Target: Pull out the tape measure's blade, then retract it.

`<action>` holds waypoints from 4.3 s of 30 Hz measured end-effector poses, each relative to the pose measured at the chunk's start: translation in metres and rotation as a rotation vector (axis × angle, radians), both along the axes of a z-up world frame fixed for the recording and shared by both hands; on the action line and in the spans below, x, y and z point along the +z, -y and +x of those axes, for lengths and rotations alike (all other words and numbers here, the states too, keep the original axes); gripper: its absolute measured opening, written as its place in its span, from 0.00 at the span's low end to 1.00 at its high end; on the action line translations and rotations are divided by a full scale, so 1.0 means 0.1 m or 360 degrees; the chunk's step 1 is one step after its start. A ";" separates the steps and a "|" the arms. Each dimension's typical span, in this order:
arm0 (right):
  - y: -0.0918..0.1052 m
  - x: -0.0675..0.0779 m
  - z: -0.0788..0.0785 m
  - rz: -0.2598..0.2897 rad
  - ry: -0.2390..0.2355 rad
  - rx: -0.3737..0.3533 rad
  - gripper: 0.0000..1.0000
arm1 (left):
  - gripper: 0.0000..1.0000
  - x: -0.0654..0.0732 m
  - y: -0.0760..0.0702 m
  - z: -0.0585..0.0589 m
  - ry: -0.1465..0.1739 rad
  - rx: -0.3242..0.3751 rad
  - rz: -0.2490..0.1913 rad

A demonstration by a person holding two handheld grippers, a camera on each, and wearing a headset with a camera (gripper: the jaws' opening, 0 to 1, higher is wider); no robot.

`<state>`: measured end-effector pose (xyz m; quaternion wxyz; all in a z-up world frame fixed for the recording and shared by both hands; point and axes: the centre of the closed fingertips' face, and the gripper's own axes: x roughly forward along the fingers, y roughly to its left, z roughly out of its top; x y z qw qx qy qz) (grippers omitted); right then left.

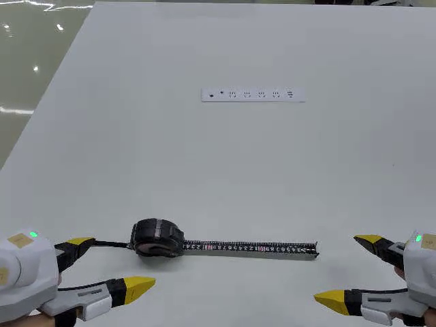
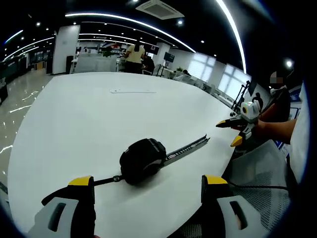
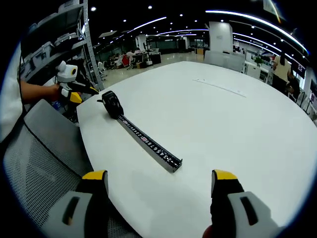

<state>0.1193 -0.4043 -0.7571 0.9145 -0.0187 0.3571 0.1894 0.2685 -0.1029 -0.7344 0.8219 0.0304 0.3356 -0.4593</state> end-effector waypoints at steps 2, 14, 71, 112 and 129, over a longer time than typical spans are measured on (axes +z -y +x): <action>0.00 0.01 -0.01 0.0004 0.0002 -0.0006 0.87 | 0.86 0.01 -0.01 -0.01 0.0002 0.0005 -0.0002; -0.05 -0.03 -0.10 0.0013 -0.0020 -0.0018 0.89 | 0.87 -0.01 -0.06 -0.03 -0.0028 0.0029 -0.0022; -0.09 -0.03 0.00 0.0037 0.0027 0.0014 0.82 | 0.86 0.03 0.12 0.05 -0.0047 0.0082 -0.0013; -0.11 -0.08 0.10 0.0065 0.0038 0.0032 0.81 | 0.75 -0.20 0.55 0.15 -0.0155 0.0102 0.0087; -0.13 -0.10 0.13 0.0067 0.0042 0.0061 0.80 | 0.75 -0.30 0.58 0.15 -0.0219 0.0204 0.0096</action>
